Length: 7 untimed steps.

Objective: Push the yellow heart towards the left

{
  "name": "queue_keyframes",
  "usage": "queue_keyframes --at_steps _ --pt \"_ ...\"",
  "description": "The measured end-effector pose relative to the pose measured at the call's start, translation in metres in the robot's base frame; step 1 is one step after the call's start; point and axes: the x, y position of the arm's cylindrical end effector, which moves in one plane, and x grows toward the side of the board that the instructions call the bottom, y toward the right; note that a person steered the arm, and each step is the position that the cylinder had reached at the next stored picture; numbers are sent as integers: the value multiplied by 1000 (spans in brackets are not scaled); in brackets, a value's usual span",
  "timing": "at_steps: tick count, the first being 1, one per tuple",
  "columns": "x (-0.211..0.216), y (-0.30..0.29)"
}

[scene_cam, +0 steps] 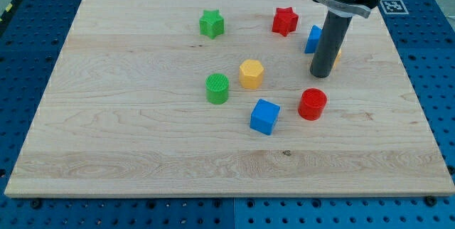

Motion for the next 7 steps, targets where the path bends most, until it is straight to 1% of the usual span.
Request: queue_keyframes --at_steps 2,3,4,5,6,7 --pt "3 1" --pt "2 36" --pt "-31 72" --pt "-33 82" --pt "-15 46" --pt "-10 -31"
